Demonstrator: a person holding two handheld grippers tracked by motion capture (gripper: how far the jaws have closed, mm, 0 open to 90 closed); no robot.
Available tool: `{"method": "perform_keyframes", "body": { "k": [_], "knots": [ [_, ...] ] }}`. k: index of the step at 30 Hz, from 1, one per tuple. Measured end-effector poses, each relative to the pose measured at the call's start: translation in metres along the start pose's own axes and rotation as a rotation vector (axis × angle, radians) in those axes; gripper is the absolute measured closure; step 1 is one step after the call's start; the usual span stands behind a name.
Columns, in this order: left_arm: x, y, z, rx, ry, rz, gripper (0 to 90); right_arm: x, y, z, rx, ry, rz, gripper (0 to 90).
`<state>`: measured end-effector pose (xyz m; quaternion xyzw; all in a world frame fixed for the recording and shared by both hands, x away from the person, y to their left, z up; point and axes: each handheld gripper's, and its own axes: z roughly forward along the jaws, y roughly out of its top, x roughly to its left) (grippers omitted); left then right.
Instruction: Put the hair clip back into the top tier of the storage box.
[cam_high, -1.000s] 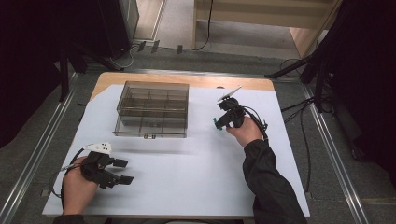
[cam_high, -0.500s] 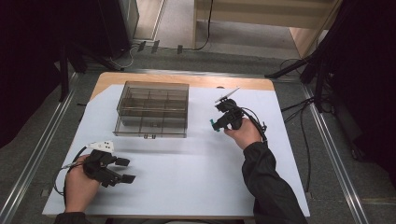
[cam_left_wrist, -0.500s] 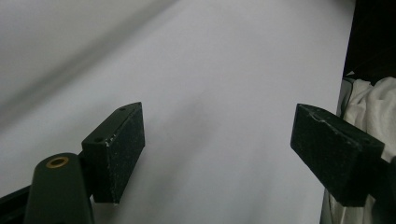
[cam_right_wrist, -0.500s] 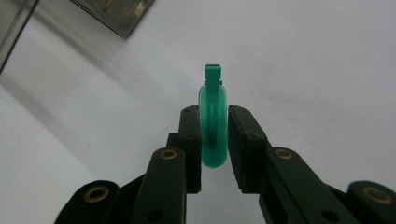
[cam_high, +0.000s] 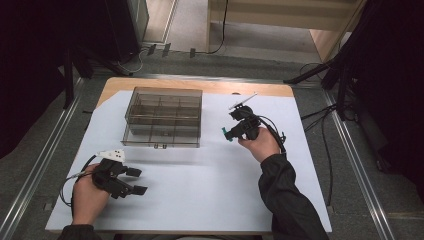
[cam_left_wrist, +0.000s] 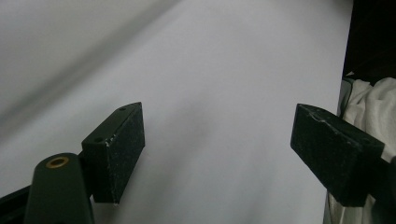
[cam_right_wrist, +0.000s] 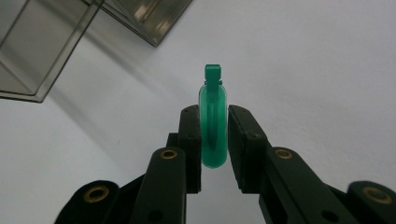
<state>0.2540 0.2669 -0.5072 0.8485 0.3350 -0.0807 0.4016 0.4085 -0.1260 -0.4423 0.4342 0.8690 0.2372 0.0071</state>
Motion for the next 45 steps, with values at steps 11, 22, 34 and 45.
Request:
{"method": "perform_keyframes", "body": {
  "k": [11,22,34,45],
  "knots": [
    [0.0,-0.001,-0.001,-0.008,0.006,-0.003,18.6,0.013,0.003,-0.007,-0.015,0.02,-0.033,77.5],
    [-0.003,-0.005,-0.003,-0.015,0.004,-0.007,18.9,0.021,0.009,-0.011,-0.024,0.033,-0.058,77.5],
    [-0.005,-0.01,-0.008,-0.034,0.021,-0.014,19.1,0.035,0.016,-0.019,-0.036,0.049,-0.092,77.6],
    [-0.005,-0.012,-0.009,-0.031,0.018,-0.015,19.1,0.048,0.019,-0.025,-0.05,0.049,-0.124,77.5]
  ]
}}
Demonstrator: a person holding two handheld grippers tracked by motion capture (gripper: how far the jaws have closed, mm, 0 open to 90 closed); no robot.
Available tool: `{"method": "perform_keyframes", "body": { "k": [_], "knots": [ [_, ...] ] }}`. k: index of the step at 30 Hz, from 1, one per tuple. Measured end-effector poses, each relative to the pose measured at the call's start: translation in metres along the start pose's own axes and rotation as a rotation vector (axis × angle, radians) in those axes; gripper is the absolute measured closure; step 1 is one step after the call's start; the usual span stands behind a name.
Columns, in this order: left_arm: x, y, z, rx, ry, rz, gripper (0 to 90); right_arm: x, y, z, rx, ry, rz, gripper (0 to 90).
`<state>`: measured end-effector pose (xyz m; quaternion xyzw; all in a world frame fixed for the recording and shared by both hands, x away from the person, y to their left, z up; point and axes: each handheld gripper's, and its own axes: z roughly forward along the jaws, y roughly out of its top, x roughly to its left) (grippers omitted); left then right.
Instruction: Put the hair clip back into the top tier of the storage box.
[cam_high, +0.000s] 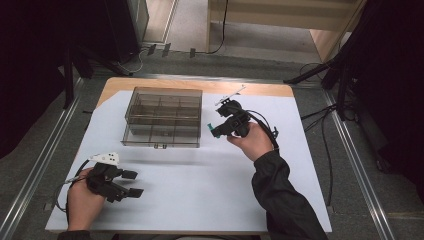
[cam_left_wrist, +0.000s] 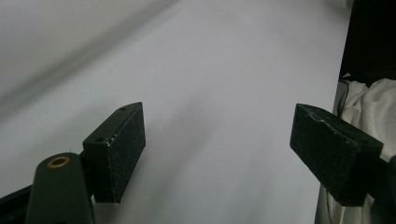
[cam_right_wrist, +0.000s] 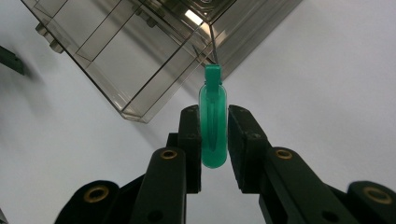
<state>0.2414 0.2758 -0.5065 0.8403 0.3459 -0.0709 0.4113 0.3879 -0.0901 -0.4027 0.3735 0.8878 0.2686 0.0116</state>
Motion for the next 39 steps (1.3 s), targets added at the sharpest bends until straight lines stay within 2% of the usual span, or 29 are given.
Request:
{"method": "perform_keyframes", "body": {
  "k": [20,39],
  "knots": [
    [0.001,0.0,0.001,0.006,0.006,0.002,19.1,0.015,0.006,-0.005,-0.012,0.009,-0.033,77.6],
    [0.0,0.001,0.004,0.021,0.01,0.005,19.1,0.038,0.026,-0.002,-0.021,0.044,-0.075,77.6]
  ]
}}
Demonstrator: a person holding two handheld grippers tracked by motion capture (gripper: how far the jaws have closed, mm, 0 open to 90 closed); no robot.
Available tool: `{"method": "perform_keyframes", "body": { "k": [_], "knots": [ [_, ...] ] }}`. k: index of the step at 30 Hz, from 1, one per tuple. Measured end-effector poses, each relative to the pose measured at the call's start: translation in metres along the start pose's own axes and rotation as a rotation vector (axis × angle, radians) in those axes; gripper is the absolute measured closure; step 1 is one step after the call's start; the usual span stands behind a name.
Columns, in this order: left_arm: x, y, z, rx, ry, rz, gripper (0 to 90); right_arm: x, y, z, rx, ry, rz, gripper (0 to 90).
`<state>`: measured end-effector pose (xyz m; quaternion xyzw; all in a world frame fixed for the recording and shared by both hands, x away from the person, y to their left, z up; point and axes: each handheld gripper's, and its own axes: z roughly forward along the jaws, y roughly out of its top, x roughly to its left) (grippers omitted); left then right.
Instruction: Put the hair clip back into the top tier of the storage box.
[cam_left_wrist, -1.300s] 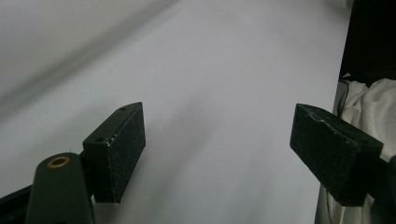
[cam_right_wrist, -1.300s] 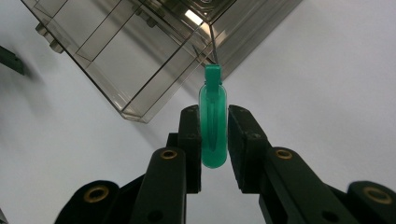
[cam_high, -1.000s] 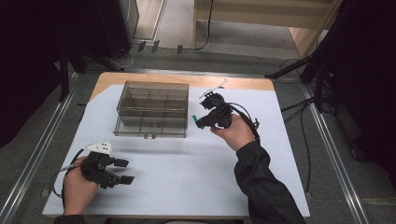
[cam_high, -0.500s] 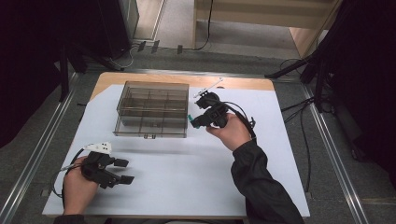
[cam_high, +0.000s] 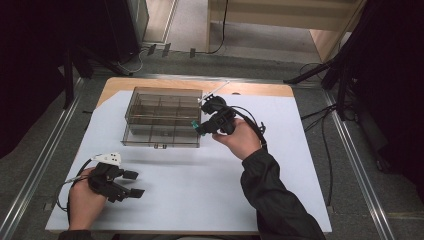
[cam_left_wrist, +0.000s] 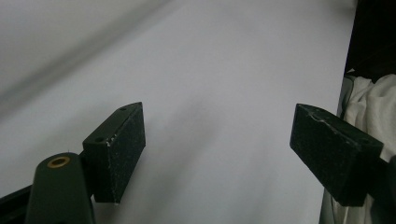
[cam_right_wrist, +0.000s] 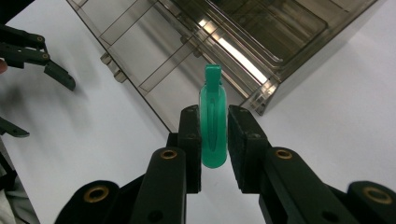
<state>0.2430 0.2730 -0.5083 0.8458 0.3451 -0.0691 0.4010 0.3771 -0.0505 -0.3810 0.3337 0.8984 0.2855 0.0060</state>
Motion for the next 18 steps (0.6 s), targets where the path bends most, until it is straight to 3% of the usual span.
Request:
{"method": "perform_keyframes", "body": {
  "k": [18],
  "knots": [
    [0.001,-0.001,-0.001,0.0,-0.002,-0.002,19.1,0.007,0.014,0.015,0.009,0.023,-0.015,77.6]
  ]
}}
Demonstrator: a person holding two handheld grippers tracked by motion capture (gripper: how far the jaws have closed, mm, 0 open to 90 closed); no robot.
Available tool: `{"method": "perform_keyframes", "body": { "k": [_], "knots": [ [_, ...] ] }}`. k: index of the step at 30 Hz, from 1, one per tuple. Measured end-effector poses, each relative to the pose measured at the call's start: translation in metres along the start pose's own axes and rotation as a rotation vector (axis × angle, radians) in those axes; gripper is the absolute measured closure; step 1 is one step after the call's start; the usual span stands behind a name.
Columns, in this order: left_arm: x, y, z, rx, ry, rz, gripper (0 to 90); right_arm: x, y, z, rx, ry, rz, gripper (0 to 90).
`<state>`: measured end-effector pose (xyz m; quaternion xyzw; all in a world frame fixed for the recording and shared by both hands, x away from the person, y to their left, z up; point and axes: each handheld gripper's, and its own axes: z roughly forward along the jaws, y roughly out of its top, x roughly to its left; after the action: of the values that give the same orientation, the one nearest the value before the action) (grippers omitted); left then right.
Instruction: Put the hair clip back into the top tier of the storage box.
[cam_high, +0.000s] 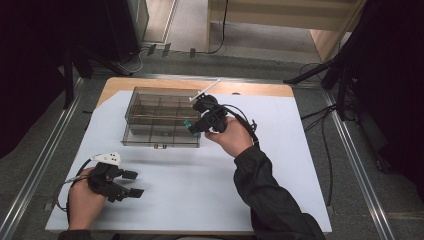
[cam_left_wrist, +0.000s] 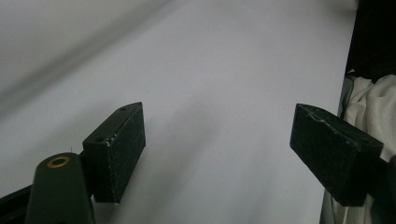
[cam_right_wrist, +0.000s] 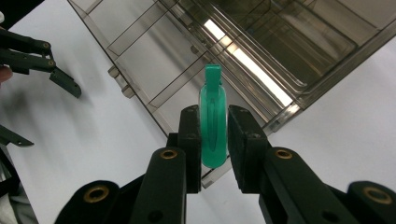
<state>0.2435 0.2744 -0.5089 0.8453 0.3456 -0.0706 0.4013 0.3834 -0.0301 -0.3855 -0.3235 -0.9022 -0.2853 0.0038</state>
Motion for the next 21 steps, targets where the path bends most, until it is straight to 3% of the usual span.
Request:
{"method": "perform_keyframes", "body": {
  "k": [21],
  "knots": [
    [0.001,-0.001,-0.002,0.003,0.006,-0.012,19.0,0.005,0.007,0.038,0.077,-0.02,-0.035,77.5]
  ]
}}
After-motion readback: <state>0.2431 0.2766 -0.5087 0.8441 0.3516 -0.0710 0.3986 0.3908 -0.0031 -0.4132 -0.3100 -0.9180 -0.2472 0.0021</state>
